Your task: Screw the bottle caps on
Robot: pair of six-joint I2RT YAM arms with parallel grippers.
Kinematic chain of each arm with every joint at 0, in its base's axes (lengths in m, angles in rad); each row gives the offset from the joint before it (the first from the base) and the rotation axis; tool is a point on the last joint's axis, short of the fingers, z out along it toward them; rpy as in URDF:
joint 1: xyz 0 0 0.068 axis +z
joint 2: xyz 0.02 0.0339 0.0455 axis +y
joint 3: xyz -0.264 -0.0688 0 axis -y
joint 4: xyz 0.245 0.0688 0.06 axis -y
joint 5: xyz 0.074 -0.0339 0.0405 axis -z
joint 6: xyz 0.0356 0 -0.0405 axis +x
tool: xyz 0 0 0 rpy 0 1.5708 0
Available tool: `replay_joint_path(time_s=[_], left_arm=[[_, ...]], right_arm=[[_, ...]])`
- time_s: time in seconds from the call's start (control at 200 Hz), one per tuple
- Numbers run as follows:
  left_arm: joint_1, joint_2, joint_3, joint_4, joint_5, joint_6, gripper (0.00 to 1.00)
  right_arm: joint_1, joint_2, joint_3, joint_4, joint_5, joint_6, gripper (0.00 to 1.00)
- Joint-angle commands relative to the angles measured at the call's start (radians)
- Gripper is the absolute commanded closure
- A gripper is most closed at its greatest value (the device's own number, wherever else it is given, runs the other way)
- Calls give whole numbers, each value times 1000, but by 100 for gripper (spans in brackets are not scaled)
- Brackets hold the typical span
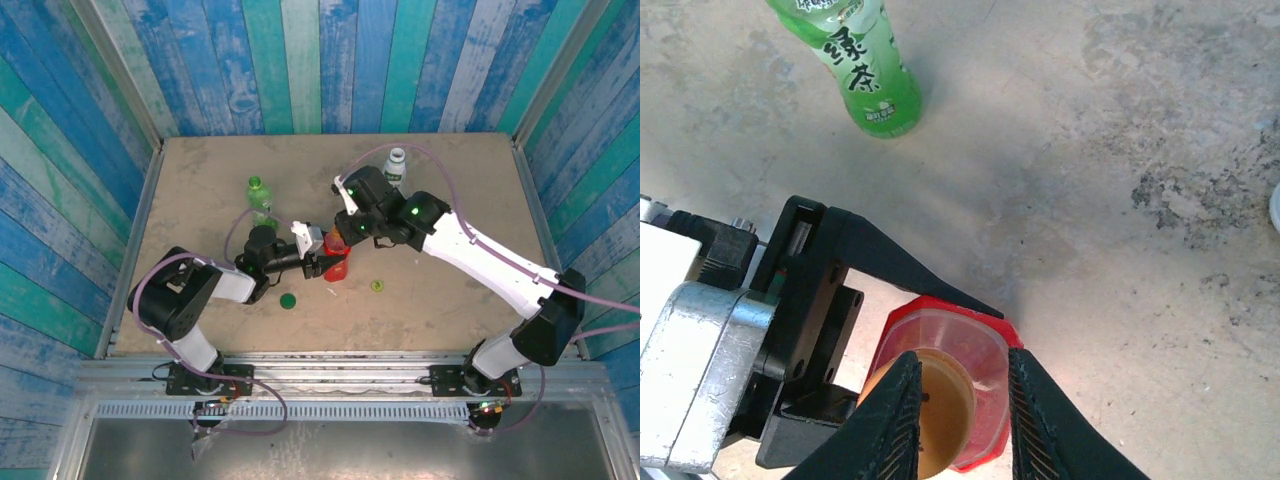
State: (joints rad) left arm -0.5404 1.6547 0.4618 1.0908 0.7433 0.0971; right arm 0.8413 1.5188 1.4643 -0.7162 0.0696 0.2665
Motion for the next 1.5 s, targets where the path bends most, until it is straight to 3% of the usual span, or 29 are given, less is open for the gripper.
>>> replay_joint_path(time_s=[0.0, 0.22, 0.666, 0.806, 1.031, 1.322, 1.497], left_arm=[[-7, 42, -7, -109, 5, 16, 41], [-6, 45, -2, -114, 3, 12, 41], [-7, 36, -3, -124, 5, 17, 41], [-6, 39, -2, -124, 4, 19, 41], [-7, 40, -1, -129, 7, 23, 41], [-6, 40, -1, -131, 8, 26, 41], [-6, 37, -2, -137, 6, 30, 41]], right_arm=[[-5, 5, -58, -88, -65, 11, 73], [-10, -54, -87, -44, -105, 22, 67], [-29, -50, -131, -45, -121, 30, 70], [-30, -85, -117, -43, -136, 12, 57], [-38, -117, -107, 16, -119, 24, 52], [-66, -67, -55, 40, -130, 27, 52], [-73, -55, -76, 40, -147, 27, 60]])
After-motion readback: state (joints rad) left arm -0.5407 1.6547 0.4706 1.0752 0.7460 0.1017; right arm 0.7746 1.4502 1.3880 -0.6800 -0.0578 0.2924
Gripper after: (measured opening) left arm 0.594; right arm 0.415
